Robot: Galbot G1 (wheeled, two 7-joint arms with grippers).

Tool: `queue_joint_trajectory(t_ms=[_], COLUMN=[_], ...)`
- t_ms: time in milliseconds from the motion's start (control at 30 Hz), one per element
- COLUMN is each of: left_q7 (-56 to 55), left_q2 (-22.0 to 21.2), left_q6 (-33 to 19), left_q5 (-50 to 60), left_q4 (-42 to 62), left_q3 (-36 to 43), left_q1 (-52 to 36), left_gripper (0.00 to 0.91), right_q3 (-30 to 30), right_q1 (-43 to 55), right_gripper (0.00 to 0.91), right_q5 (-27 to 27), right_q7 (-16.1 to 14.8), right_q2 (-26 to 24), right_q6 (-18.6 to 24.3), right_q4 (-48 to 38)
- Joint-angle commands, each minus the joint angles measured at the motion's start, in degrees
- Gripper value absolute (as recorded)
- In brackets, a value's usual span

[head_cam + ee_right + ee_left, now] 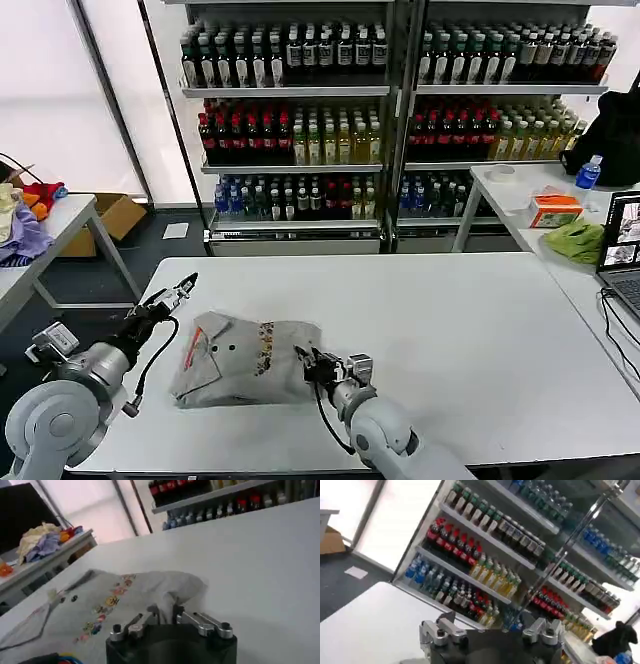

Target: Fold and organize the clothes.

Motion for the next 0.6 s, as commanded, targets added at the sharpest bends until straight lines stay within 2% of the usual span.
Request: queue_joint_trajectory(t_ms=[33, 133, 167, 233, 267, 467, 500, 600], left_q7=[-1.6, -1.5, -1.3, -1.2, -1.2, -1.4, -1.6, -2.0], left_q2=[-1.4, -1.9, -2.0, -2.1, -2.2, -3.8, -4.1, -5.6], left_q6=[-0.3, -0.3, -0.3, -0.4, -0.4, -0.4, -0.4, -0.5], left_q5=[-3.1, -3.1, -3.0, -2.9, -2.8, -2.0, -1.9, -0.1], left_q4=[0.9, 1.1, 1.1, 1.2, 1.2, 0.5, 0.5, 0.7], left_q3=[0.2, 0.0, 0.0, 0.1, 0.4, 3.4, 3.8, 5.7], left_q1=[-0.8, -0.6, -0.4, -0.2, -0.1, -0.3, -0.4, -0.9], left_gripper=[0.907, 0.907, 0.907, 0.907, 0.907, 0.907, 0.907, 0.907], right_q3=[3.1, 6.9, 10.4, 13.9, 15.7, 23.0, 23.3, 24.1], right_q1=[-3.3, -5.1, -5.9, -6.9, -7.5, -11.8, -12.4, -12.8], right_gripper=[0.0, 0.0, 0.0, 0.0, 0.0, 0.0, 0.907, 0.907], right_q5=[-4.0, -4.4, -4.4, -4.4, -4.7, -5.6, -5.8, -8.1], right_q7=[0.3, -1.4, -3.5, -4.5, -4.7, -6.5, -6.8, -7.4], right_q2=[-6.5, -10.9, -14.6, -16.9, -19.6, -23.8, -23.9, -23.5], right_q6=[-2.9, -5.0, -6.7, -7.4, -8.4, -9.8, -9.8, -9.3], right_q4=[6.1, 8.2, 9.2, 9.9, 10.1, 10.6, 10.6, 10.7])
